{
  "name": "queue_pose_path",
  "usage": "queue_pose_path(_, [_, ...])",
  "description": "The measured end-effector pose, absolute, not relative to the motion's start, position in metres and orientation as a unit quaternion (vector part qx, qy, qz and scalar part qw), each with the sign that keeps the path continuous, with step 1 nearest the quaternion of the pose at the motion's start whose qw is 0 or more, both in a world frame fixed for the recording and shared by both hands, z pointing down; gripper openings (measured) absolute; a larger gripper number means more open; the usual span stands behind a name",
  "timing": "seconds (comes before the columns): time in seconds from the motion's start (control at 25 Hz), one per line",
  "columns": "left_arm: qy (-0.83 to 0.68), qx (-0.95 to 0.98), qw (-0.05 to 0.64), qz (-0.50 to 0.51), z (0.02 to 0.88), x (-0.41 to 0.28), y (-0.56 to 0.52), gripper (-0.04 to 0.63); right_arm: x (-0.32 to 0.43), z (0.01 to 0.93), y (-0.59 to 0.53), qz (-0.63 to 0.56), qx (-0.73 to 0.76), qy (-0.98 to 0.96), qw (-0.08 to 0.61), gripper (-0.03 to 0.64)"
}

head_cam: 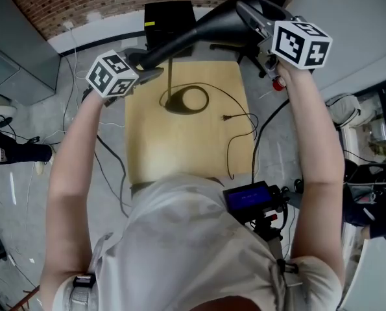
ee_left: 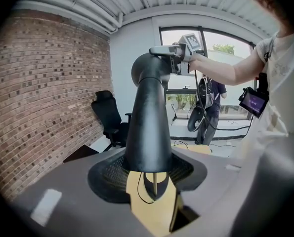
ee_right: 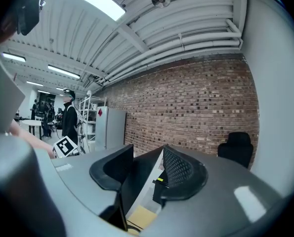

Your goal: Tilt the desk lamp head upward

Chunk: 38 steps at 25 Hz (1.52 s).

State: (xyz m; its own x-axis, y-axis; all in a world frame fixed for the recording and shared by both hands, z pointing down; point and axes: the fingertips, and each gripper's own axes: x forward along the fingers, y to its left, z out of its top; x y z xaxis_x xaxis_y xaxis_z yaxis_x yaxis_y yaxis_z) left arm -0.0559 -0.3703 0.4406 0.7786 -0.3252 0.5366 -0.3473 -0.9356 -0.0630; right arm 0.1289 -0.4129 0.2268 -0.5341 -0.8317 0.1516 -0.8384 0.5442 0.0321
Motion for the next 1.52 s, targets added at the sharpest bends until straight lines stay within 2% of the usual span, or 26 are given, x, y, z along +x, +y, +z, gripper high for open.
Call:
queue_pose_path(0.8, [-0.176,0.945,0.036,0.273,0.450,-0.048,-0.373,0.201,0.090,0.195,-0.407,-0.062,0.484,-0.862,0.138,0.196])
queue_pose_path(1.52, [-0.170,0.946,0.046,0.272,0.460,-0.037,-0.374,0.199,0.067,0.182,-0.401,-0.107,0.480,-0.856,0.160,0.192])
